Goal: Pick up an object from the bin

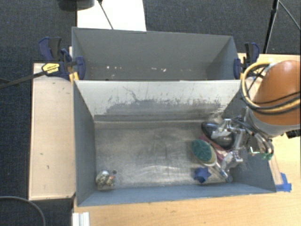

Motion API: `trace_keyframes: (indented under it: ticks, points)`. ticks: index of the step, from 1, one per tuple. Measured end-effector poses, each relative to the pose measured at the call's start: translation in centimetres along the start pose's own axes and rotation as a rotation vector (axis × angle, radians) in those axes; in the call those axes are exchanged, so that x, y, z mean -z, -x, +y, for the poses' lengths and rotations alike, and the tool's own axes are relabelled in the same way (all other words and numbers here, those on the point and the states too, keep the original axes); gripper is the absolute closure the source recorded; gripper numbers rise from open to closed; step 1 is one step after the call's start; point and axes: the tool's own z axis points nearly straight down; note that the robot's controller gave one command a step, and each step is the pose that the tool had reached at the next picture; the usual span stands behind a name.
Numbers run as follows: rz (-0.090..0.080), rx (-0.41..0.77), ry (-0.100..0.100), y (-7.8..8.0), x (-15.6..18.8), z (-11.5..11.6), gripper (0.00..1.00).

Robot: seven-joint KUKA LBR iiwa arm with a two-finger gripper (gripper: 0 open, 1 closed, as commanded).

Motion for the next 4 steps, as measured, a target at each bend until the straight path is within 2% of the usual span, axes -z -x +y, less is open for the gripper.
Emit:
trace_keyframes:
  ticks: [1,2,4]
  points:
    - [-0.017,0.588,-0.004,2.78,-13.48,-2.68,0.00]
    - [-0.029,0.594,-0.002,3.09,-13.29,-2.31,1.00]
    - [-0.029,0.598,-0.002,3.08,-13.31,-2.30,1.00]
